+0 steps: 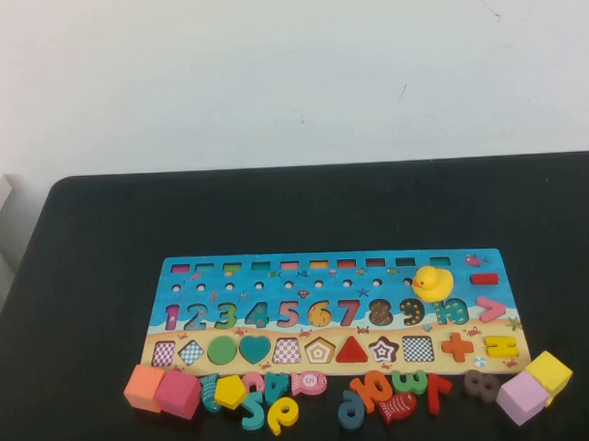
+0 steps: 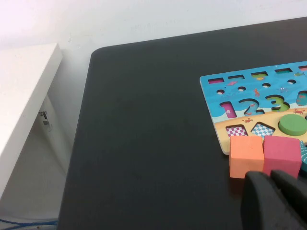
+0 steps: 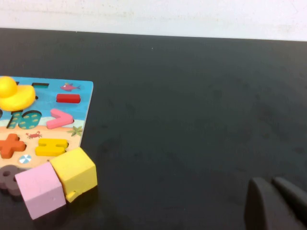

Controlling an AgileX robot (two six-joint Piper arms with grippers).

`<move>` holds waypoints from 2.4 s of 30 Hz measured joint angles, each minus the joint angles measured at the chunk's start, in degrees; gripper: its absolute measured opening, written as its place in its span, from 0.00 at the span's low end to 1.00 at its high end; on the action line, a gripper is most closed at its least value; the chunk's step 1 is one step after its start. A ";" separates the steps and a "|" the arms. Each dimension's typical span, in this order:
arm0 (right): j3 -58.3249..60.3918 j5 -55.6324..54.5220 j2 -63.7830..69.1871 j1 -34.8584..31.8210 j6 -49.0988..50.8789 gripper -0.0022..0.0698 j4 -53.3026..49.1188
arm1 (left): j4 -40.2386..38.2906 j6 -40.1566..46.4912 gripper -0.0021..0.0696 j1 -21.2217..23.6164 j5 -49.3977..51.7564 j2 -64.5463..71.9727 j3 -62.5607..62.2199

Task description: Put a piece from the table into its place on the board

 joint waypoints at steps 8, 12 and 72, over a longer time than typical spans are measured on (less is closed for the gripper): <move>0.00 0.00 0.00 0.00 0.00 0.06 0.00 | 0.00 0.00 0.03 0.00 0.00 0.00 0.00; 0.00 0.00 0.00 0.00 0.00 0.06 0.00 | 0.00 0.00 0.03 0.00 0.00 0.00 0.00; 0.00 0.00 -0.05 0.00 0.04 0.06 0.00 | -29.01 24.44 0.03 0.00 22.06 22.98 -35.05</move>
